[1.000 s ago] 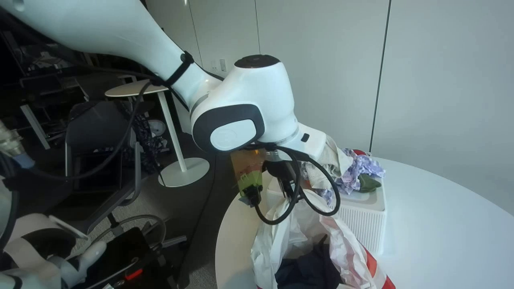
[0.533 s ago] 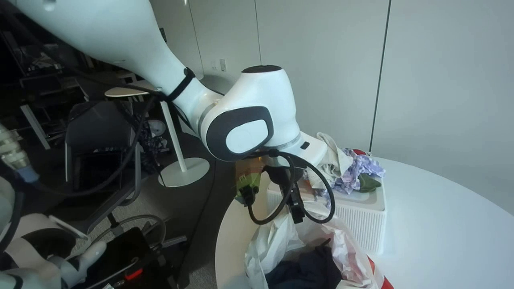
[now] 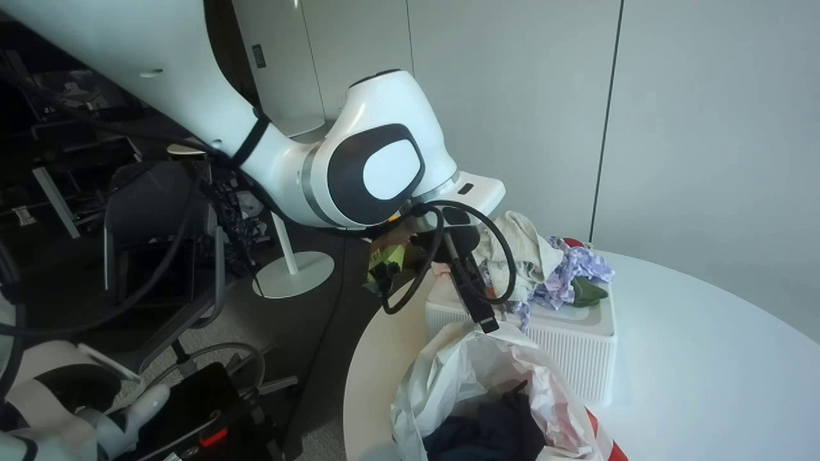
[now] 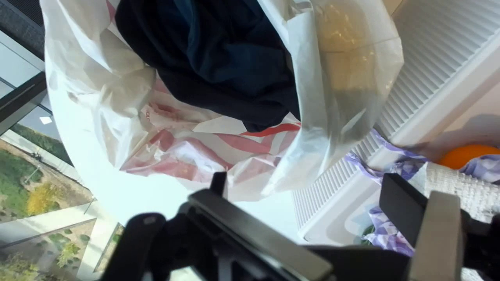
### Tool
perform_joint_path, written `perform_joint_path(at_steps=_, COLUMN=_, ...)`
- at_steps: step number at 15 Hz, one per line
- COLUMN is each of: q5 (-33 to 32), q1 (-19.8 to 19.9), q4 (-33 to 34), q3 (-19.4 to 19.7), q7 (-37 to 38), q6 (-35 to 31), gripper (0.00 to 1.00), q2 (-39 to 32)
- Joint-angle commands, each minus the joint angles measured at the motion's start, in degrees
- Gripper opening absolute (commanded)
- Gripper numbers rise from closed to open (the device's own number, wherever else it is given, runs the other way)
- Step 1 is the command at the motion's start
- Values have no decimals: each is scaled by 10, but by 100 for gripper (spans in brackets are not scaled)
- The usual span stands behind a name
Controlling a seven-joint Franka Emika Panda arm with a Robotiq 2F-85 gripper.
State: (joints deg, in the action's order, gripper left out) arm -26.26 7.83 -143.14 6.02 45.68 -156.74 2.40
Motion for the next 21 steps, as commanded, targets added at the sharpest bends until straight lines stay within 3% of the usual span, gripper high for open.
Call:
perform_joint_path(at_steps=1, q5=-50, q1=0, q4=29, q3=-20, q7=65, q6=-2, gripper=100, q2=12)
perform_joint_path(at_steps=6, q5=-68, q1=-6, q4=99, q3=-42, q7=79, q6=-1, gripper=100, q2=-9)
perform_joint_path(at_steps=14, q5=126, q1=-54, q4=211, q3=-52, q7=-130, q6=18, gripper=100, q2=-93)
perform_joint_path(at_steps=21, q5=130, q1=-91, q4=316, q3=-26, q7=-180, q6=55, gripper=100, q2=-197)
